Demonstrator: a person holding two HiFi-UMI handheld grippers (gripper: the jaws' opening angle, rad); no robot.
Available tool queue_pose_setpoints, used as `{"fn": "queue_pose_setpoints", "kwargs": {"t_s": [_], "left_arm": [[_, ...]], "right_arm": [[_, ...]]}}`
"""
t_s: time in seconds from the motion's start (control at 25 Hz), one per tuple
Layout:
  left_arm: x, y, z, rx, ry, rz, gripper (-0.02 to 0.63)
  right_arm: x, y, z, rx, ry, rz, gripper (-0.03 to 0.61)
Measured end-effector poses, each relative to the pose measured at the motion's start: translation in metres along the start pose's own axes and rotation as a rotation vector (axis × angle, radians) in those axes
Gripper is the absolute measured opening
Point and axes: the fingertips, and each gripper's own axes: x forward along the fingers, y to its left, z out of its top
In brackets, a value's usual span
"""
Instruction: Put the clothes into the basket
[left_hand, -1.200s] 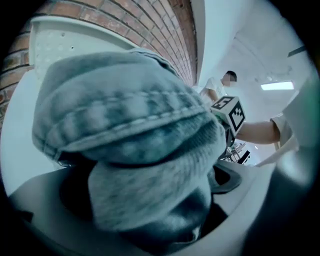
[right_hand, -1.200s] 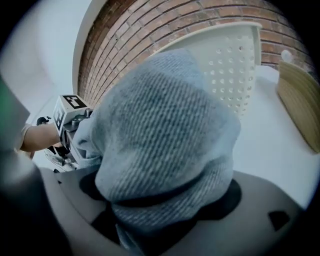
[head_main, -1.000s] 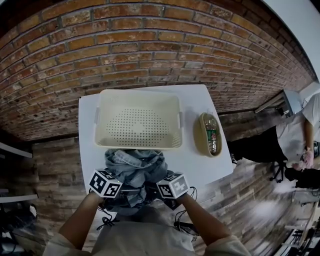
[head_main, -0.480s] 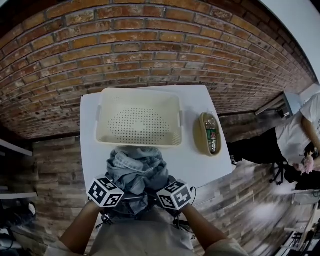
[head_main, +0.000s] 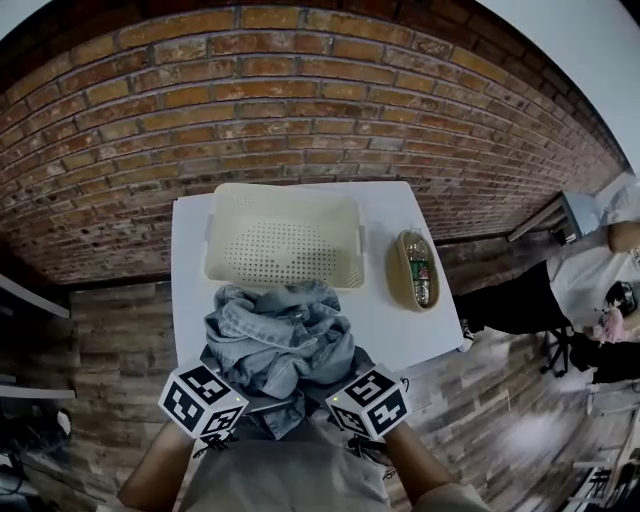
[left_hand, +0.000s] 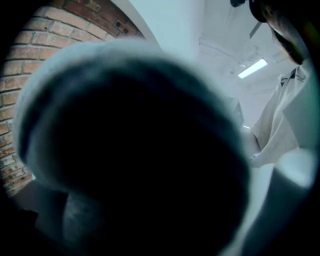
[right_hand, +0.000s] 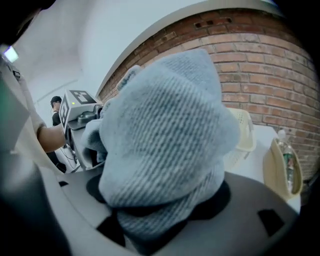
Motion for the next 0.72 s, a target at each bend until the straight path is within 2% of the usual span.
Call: {"fn": "queue_pose_setpoints", "kwargs": {"t_s": [0.4, 0.72], "left_arm": [[-0.046, -0.012, 0.08, 0.197, -0.101, 0.05, 0.574], [-0.064, -0.008, 0.151, 0.328, -0.186, 0.083, 0.574]], "right_arm": [[-0.045, 0.008, 0.082, -0.128, -0.133, -0.113, 0.347], [-0.075, -0.008, 0.149, -0.239, -0.226, -0.201, 0.347]]}}
